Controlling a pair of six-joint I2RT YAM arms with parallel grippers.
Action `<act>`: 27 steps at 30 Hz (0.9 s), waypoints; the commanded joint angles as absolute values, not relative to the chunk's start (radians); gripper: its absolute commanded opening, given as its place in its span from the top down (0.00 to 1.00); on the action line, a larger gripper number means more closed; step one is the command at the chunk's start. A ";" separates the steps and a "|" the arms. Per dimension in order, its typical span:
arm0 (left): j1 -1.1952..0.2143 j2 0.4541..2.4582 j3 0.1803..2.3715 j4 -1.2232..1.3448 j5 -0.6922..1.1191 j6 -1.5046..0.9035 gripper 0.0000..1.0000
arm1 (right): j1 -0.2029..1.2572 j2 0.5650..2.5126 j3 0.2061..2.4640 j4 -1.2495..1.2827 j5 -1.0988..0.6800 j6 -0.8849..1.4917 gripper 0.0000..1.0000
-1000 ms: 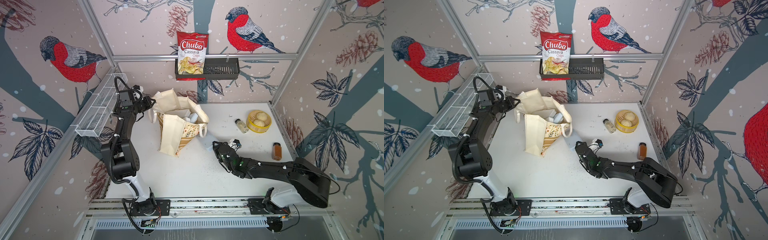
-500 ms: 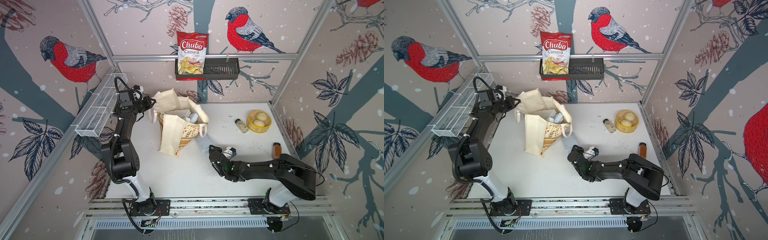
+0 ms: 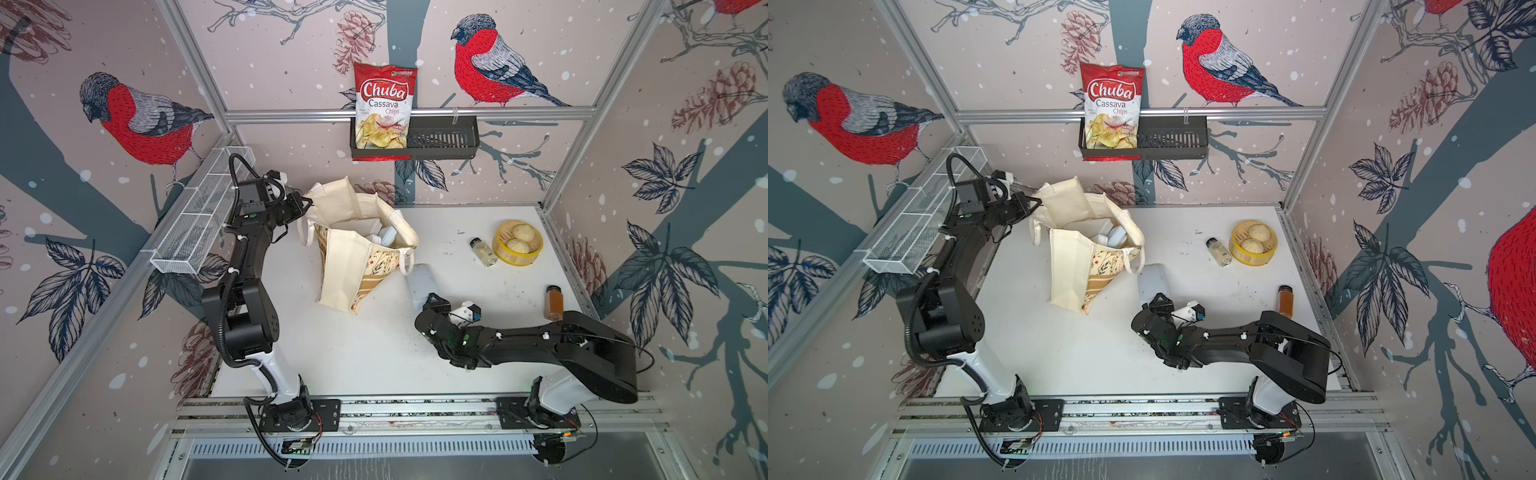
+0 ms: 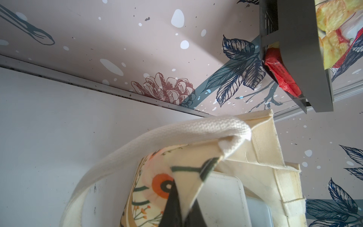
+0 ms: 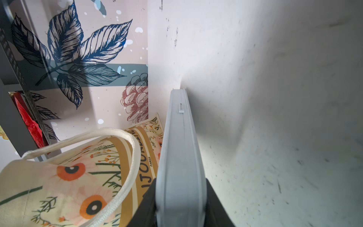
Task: Take out the pencil case from the canvas bag
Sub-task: Place the pencil case at the center of the board.
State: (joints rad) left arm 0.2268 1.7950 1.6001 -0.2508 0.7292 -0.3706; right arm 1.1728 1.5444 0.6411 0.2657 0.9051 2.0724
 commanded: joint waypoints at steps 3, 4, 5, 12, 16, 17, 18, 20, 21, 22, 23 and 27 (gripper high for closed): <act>0.229 1.795 1.597 -0.208 0.770 -0.377 1.00 | 1.161 1.555 0.662 0.247 0.966 2.099 0.92; 0.229 1.796 1.598 -0.208 0.772 -0.378 1.00 | 1.161 1.562 0.668 0.250 0.959 2.096 0.92; 0.229 1.798 1.597 -0.207 0.772 -0.378 1.00 | 1.160 1.568 0.670 0.255 0.953 2.094 0.92; 0.229 1.808 1.597 -0.206 0.773 -0.378 1.00 | 1.169 1.588 0.672 0.289 0.904 2.063 0.78; 0.229 1.812 1.597 -0.206 0.775 -0.379 1.00 | 1.173 1.575 0.673 0.282 0.901 2.046 0.68; 0.229 1.813 1.596 -0.206 0.775 -0.379 1.00 | 1.173 1.573 0.672 0.285 0.899 2.039 0.68; 0.229 1.814 1.597 -0.207 0.775 -0.379 1.00 | 1.174 1.569 0.668 0.291 0.896 2.031 0.68; 0.229 1.819 1.596 -0.207 0.776 -0.380 1.00 | 1.174 1.562 0.655 0.309 0.888 2.012 0.67; 0.229 1.821 1.597 -0.206 0.778 -0.380 1.00 | 1.172 1.558 0.648 0.313 0.881 2.003 0.67; 0.229 1.821 1.597 -0.207 0.778 -0.379 1.00 | 1.170 1.553 0.641 0.317 0.873 1.996 0.67; 0.229 1.821 1.598 -0.208 0.778 -0.379 1.00 | 1.168 1.549 0.633 0.324 0.865 1.987 0.66; 0.229 1.824 1.597 -0.210 0.776 -0.378 1.00 | 1.163 1.524 0.604 0.336 0.838 1.987 0.52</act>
State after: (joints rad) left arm 0.2268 1.8198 1.5967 -0.2153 0.7368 -0.3771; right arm 1.1637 1.5375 0.6140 0.3122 0.8581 2.0106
